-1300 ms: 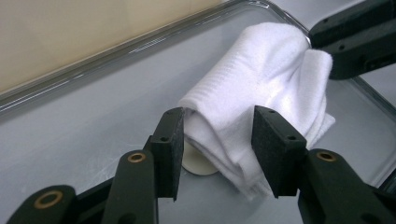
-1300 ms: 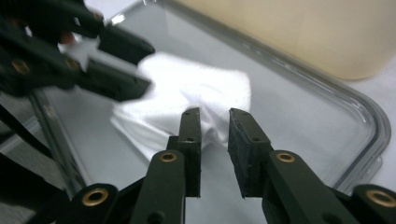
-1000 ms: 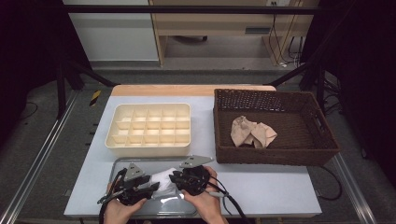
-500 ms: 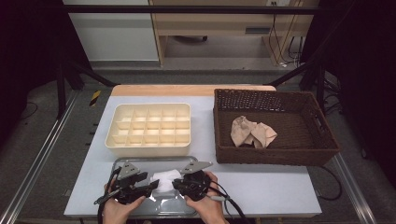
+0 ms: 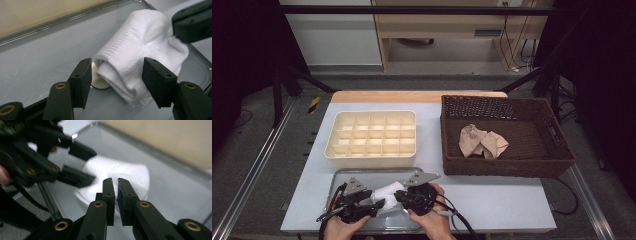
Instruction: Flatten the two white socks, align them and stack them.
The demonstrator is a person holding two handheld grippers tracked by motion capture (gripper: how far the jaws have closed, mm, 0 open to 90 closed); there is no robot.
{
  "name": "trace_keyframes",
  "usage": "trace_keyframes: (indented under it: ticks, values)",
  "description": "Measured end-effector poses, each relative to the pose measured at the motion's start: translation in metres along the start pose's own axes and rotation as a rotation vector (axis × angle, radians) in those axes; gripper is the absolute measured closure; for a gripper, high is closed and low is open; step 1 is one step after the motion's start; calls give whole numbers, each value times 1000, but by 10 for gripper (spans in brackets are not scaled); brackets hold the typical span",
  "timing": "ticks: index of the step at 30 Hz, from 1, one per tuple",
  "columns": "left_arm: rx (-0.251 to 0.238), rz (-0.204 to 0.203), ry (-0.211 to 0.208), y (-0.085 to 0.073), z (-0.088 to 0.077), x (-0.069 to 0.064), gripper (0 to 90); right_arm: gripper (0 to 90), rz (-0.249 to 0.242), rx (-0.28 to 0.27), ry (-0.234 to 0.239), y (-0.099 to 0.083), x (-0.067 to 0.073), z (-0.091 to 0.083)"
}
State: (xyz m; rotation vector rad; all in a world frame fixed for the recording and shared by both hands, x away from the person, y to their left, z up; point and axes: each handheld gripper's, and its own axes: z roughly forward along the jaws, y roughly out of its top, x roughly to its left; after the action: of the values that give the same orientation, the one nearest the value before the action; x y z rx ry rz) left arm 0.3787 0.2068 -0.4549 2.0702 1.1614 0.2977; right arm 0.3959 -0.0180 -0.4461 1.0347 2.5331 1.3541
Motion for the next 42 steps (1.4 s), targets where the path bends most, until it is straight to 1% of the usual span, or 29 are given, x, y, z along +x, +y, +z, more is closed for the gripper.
trace_keyframes:
  ticks: [2,5,7,8,11,15,19,21,22,23,24,25,26,27,28,29,31,33,34,37,39,40,42]
  values:
    - [0,-10,-3,-1,0,1,380,857,3,27,8,-6,-1,5]
    - [0,-2,-8,-1,3,1,341,885,7,33,11,-14,-3,6]
    - [0,-4,-13,-2,3,0,333,889,5,34,8,-16,-3,6]
    - [0,0,-20,-2,4,-1,329,895,8,29,11,-21,-4,6]
    - [-1,-5,-27,-2,5,-2,322,898,13,32,14,-23,-5,5]
    - [5,-22,-62,-3,7,-2,312,900,11,41,11,-26,-5,4]
    - [21,-32,-108,-3,11,-4,281,900,19,50,7,-29,-6,3]
    - [19,-29,-119,-2,11,-6,306,900,19,56,7,-31,-7,3]
    - [20,-29,-129,-2,10,-7,337,900,22,57,6,-31,-7,3]
    - [16,-35,-142,-2,10,-7,428,900,26,58,9,-32,-8,2]
    - [14,-33,-138,-2,9,-7,428,900,26,58,9,-32,-8,2]
    - [10,-38,-149,-2,8,-7,448,900,26,59,9,-33,-8,2]
    - [4,-44,-155,-2,8,-8,492,900,27,62,8,-33,-8,2]
    - [-6,-43,-156,-2,7,-8,562,899,23,57,10,-34,-8,2]
    - [-6,-43,-156,-2,7,-8,580,899,23,57,10,-34,-8,2]
    - [-9,-42,-156,-1,6,-8,580,899,21,59,8,-34,-8,2]
    - [-22,-40,-159,0,5,-8,625,897,25,54,13,-34,-8,2]
    - [-23,-31,-163,0,4,-8,662,893,28,53,22,-33,-8,1]
    - [-25,-31,-166,1,4,-8,662,893,28,53,22,-33,-8,1]
    - [-30,-17,-167,3,2,-9,679,882,23,51,18,-33,-9,0]
    - [-37,-10,-174,5,0,-9,684,854,22,41,22,-32,-9,-1]
    - [-44,-13,-177,6,-3,-8,686,835,24,34,21,-31,-10,-3]
    - [-65,-4,-177,10,-7,-8,687,801,21,-1,24,-28,-13,-10]
